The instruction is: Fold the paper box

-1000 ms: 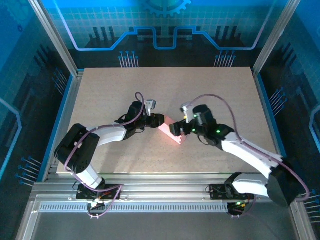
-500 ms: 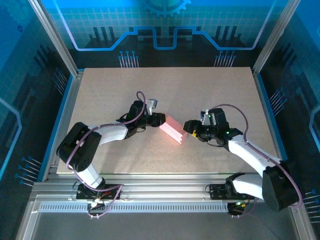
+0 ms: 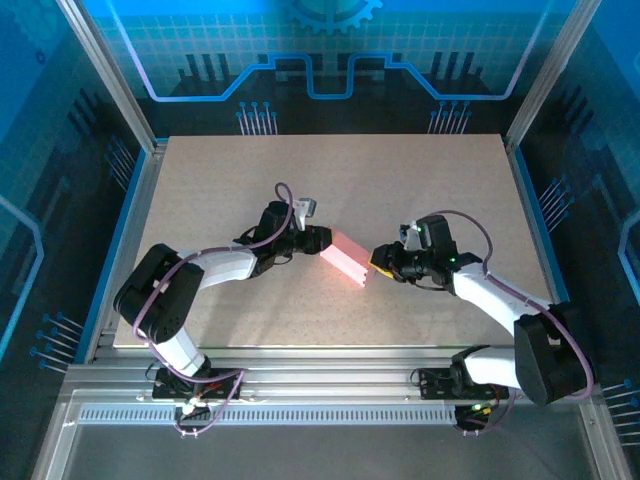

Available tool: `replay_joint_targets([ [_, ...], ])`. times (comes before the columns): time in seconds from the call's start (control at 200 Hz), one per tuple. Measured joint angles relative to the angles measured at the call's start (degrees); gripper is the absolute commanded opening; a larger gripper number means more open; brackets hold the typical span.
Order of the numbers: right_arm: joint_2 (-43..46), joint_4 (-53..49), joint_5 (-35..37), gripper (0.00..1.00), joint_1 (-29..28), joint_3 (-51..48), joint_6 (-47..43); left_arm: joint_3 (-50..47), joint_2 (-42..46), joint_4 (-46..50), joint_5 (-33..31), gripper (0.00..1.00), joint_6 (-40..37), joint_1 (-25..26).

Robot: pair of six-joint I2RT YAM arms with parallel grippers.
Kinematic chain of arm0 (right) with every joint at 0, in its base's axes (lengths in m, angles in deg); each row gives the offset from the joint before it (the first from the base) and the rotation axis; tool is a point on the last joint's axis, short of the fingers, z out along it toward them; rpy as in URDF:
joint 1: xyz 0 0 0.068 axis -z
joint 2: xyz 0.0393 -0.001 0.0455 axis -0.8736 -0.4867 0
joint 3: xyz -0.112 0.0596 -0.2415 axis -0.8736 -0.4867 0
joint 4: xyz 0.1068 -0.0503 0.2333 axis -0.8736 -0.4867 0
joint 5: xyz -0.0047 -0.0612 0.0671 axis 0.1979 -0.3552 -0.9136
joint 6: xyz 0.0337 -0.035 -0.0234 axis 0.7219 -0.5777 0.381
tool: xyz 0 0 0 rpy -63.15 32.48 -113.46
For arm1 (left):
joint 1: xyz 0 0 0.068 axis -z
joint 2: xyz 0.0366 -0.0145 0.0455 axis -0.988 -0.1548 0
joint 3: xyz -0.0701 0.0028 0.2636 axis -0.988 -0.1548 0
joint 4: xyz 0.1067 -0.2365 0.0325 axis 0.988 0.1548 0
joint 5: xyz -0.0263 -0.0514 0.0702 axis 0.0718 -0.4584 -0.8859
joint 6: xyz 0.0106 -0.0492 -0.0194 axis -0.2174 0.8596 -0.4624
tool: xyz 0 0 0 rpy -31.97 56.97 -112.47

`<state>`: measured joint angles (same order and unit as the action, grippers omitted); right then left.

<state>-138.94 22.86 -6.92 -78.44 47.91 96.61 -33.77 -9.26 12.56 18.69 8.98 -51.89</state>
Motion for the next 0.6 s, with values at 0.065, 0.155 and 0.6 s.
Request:
replay_joint_targets([
  [0.065, 0.0, -2.71, 0.85, 0.78, 0.26, 1.07, -2.64, 0.07, -0.02, 0.04, 0.0, 0.37, 0.0, 0.0],
  [0.155, 0.74, -7.91, 3.52, 0.84, 0.07, 4.59, -10.78, 0.15, 0.02, 0.15, 0.0, 0.38, -0.02, 0.0],
  [0.6, -3.87, -13.38, 22.38, 0.81, -15.17, 13.51, -57.96, 1.75, 0.02, 3.34, 0.31, 0.38, -0.61, -0.02],
])
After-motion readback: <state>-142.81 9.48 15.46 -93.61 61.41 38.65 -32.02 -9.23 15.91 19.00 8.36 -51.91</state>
